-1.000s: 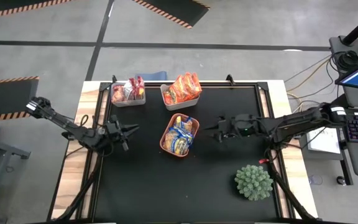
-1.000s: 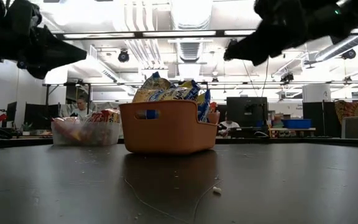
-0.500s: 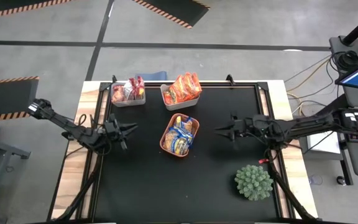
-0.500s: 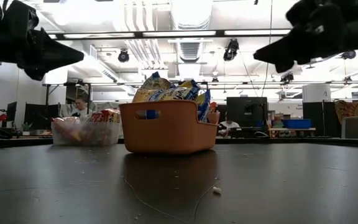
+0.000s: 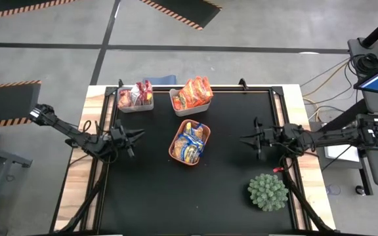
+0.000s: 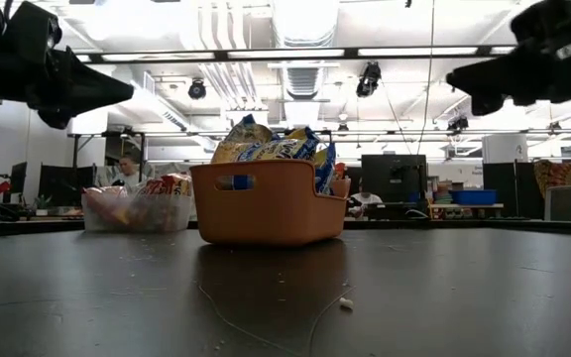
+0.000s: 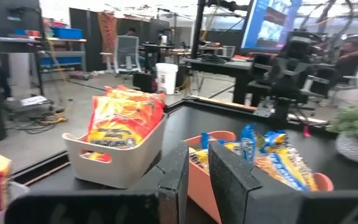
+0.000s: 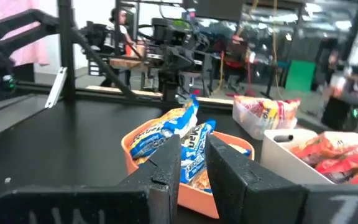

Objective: Sort Maruchan noodles
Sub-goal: Return to Home Position

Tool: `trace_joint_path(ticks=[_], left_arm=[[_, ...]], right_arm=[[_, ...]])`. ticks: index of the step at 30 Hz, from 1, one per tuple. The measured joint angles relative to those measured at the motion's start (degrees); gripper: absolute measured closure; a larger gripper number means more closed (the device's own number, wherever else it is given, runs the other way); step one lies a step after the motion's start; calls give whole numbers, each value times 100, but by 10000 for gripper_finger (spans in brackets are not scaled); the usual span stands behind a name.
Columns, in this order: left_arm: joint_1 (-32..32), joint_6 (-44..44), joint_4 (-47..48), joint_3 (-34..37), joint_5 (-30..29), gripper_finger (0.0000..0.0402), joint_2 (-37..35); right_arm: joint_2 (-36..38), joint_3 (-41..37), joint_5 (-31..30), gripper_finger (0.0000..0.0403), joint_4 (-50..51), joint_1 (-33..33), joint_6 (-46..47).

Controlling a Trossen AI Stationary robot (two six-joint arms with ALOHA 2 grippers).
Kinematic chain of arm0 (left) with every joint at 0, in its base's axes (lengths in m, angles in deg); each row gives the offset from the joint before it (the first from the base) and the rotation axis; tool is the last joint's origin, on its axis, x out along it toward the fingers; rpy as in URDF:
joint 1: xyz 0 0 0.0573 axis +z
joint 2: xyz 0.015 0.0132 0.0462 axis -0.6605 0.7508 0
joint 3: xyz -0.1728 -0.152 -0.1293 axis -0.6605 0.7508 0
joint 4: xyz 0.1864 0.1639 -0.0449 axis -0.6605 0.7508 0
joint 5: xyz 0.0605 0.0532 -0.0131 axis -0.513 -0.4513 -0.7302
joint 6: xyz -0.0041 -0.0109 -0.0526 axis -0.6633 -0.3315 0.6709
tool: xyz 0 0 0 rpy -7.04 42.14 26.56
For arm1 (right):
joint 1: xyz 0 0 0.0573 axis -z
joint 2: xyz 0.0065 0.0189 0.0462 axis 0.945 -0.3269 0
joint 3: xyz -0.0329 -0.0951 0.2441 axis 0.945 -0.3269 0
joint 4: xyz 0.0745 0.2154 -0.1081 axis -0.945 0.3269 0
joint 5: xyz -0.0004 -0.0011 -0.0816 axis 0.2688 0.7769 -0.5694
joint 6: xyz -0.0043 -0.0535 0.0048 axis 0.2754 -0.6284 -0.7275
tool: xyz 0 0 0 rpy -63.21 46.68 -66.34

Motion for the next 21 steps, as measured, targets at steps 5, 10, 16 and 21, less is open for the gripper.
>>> trace_joint_path(ticks=[5, 10, 16, 21], left_arm=[[0, -114, 5, 1, -189, 357, 7], [0, -118, 2, -55, -187, 357, 14], [0, -119, 11, -61, -187, 357, 15], [0, -121, 7, -66, -187, 357, 26]], right_arm=[[611, -158, 123, 339, 427, 0, -392], [1134, -158, 154, 339, 659, 0, -367], [1643, -158, 22, 339, 1104, 0, 122], [1918, -160, 920, 339, 1445, -3, 385]])
